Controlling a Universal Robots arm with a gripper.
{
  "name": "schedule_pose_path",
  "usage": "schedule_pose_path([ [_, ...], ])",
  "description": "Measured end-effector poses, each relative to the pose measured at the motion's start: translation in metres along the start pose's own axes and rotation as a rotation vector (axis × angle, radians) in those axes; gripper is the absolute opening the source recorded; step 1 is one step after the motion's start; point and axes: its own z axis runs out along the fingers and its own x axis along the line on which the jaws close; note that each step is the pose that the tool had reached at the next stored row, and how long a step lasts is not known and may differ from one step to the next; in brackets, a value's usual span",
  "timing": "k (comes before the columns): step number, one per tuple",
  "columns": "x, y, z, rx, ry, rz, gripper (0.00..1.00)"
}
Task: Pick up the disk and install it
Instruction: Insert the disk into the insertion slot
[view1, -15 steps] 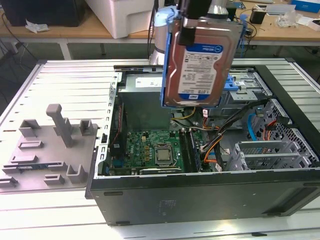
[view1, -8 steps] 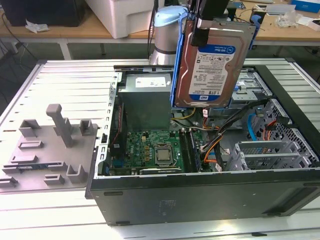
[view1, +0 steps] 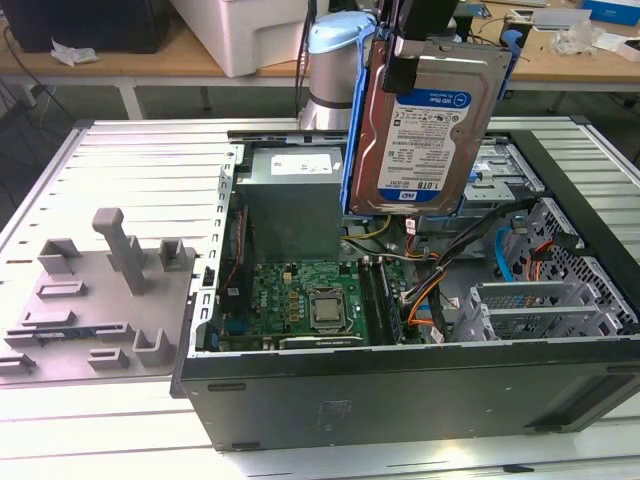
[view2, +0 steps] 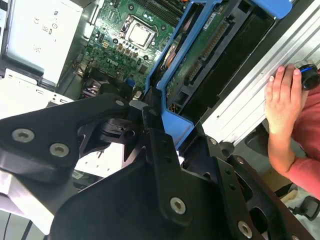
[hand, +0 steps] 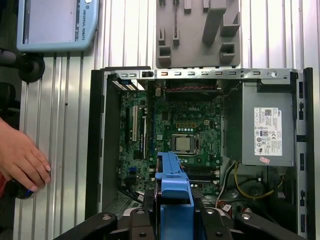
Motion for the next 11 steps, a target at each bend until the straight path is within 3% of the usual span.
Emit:
schedule_pose_path([
  [11,0.0,0.0,0.0,0.0,0.0001,0.0,0.37],
])
